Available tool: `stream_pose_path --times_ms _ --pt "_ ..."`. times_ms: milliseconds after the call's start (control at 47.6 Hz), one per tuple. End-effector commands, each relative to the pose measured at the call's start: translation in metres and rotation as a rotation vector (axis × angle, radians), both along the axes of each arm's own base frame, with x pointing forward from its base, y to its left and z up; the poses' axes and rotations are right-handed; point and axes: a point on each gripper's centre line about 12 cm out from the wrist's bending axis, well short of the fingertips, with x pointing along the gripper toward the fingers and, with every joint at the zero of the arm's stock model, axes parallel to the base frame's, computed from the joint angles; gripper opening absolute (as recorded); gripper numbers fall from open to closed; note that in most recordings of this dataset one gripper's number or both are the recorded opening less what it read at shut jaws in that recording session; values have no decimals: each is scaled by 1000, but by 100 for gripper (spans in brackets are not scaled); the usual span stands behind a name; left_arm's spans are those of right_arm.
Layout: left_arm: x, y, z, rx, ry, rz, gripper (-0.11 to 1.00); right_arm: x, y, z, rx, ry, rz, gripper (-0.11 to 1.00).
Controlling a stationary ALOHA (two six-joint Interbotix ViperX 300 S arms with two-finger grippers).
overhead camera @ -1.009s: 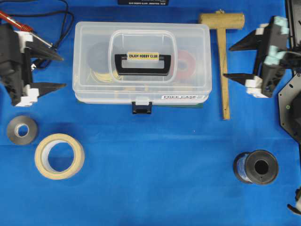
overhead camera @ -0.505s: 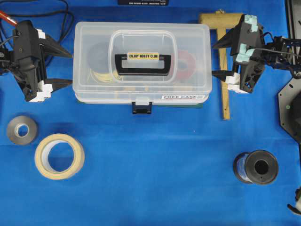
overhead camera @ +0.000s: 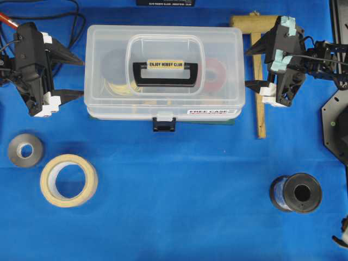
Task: Open the tool box with both arms.
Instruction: 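Grip the lid edges with both grippers and lift the lid upward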
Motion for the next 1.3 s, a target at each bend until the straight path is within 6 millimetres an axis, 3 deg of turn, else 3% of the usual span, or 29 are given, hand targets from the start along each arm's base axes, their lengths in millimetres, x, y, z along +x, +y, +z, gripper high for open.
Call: stream_pose_path --times_ms 0,483,904,1282 --pt "8 2 25 19 -101 3 90 16 -1 34 -26 -121 7 84" --pt "-5 -1 54 48 -216 4 90 2 3 70 -59 -216 7 84" --pt "-6 8 57 55 -222 41 90 2 4 80 -68 -246 8 84" --pt "-8 29 66 139 -225 91 90 -1 -10 87 -82 -261 -44 84"
